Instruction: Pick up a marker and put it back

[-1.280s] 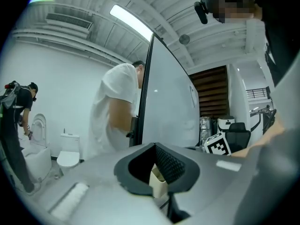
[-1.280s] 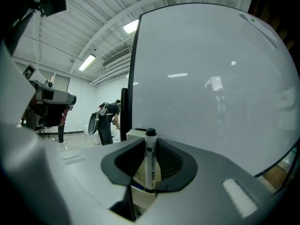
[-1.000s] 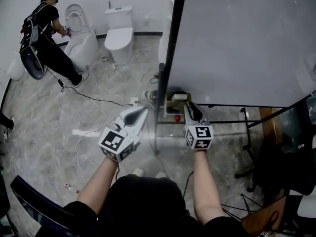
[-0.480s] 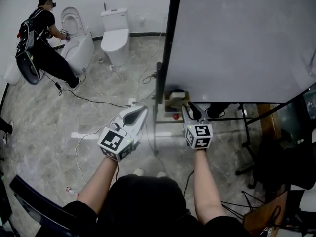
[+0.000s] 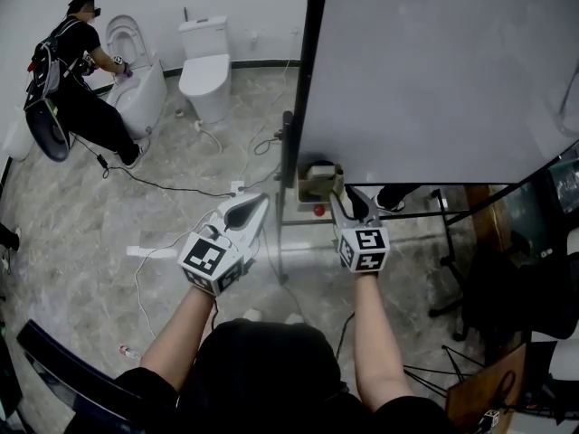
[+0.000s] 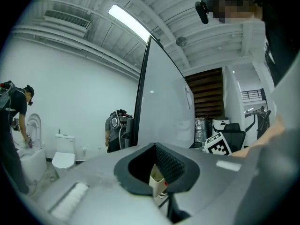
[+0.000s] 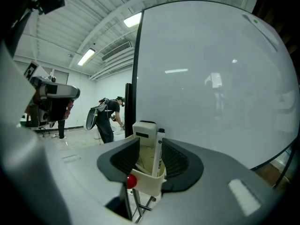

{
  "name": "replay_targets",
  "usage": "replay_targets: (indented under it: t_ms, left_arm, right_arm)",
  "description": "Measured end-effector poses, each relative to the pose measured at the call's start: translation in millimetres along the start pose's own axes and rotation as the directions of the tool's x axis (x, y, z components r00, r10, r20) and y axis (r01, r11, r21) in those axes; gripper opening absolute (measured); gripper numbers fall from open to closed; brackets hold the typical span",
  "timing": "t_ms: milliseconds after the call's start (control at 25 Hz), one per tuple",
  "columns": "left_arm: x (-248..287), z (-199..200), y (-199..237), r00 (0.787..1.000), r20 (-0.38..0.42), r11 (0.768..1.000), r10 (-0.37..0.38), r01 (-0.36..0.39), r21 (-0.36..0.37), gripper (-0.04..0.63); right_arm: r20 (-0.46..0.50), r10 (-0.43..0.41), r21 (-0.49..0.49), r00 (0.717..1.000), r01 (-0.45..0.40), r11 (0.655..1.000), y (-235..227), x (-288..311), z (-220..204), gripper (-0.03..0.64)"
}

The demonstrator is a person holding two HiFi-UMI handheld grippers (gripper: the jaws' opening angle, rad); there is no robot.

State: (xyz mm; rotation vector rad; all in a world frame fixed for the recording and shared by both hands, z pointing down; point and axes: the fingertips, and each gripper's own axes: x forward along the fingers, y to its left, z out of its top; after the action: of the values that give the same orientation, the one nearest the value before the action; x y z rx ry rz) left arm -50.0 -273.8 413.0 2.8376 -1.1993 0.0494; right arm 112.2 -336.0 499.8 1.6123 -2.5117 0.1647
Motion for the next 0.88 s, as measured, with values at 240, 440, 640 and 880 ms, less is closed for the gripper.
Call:
replay_targets:
  t_ms: [240,440,640,880]
  left_arm:
    - [0,6,-9,1.0,0.005,1.0,-0.027,0.027,-0.011,0.006]
    - [2,9,-9,0.999,0.026,0.999,-0.024,0.025,-0.025,0.006]
    - [2,9,-11,0.998,0.016,0.998,-0.059,0.059,-0.002,0.006]
    - [2,10,-18,0.996,0.023,0.996,-0.087,0.086,0.009,0.006]
  right_arm:
    - [0.021,0.004,-0.007,1.0,-0.004,1.0,9,-14,14,0.156]
    - [0.039,0.017,-0.008,0.999,-0.017,1.0,19,-29,27,0.115]
    - [0.067,0.005,-0.002,0.998,-0.005,1.0,25,-47,40,0.061]
    - [0.099,-0.035,0.005,0.995,0.035,0.999,27,-66,50,0.033]
